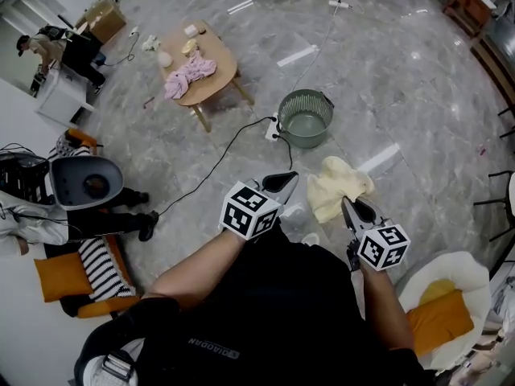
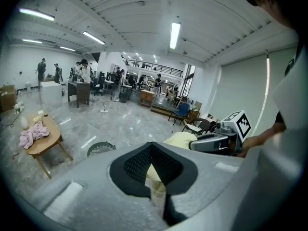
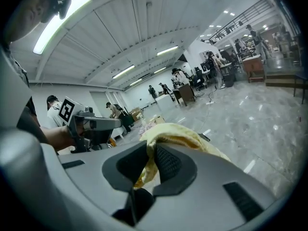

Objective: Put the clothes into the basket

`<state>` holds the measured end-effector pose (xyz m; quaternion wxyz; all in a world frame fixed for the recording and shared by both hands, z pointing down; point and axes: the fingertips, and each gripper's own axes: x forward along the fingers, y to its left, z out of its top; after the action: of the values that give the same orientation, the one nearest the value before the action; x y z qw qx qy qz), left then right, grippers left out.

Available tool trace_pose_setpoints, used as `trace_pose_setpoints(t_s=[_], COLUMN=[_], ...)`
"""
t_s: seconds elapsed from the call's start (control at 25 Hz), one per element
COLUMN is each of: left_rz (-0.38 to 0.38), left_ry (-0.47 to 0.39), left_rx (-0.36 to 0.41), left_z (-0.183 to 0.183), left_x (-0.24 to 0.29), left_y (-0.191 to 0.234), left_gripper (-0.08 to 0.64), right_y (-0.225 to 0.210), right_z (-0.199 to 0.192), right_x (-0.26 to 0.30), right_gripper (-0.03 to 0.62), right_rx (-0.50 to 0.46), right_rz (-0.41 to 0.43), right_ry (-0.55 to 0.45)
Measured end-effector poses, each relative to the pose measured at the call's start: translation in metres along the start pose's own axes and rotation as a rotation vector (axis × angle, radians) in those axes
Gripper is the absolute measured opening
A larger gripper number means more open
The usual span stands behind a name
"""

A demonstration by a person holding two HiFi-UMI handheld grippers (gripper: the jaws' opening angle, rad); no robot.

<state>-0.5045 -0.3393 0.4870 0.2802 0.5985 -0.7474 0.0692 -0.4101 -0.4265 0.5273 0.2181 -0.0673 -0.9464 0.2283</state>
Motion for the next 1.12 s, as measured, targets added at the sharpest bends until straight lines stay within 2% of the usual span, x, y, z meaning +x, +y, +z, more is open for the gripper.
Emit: trace_pose_setpoints(t_s=[0.28, 0.56, 0.84, 1.12], left_rz=[0.019, -0.014, -0.093, -0.173], left_ry=[-0.011, 0.019, 0.087, 0.137], left_rx=[-0.042, -0.043, 0.044, 0.048], left_z=[0.0, 0.01, 0.027, 0.043], left_x=[0.002, 0.027, 0.067, 0.089], left_y=[0.04, 0.107, 0.178, 0.244], left_gripper=[0.0, 0.0, 0.0, 0.0], right_y=[-0.001, -0.01, -0.045, -0.076], right_z=[0.008, 0.025, 0.021, 0.018], right_x=[0.033, 0.094, 0.168, 0.234], right_gripper=[0.054, 0.054, 0.054, 0.052], right_rx=[-0.015, 0.005, 0.105, 0.205], right_rz=[0.005, -0.039, -0.152, -0.262], right_ry=[0.038, 0.072, 0.131, 0.186])
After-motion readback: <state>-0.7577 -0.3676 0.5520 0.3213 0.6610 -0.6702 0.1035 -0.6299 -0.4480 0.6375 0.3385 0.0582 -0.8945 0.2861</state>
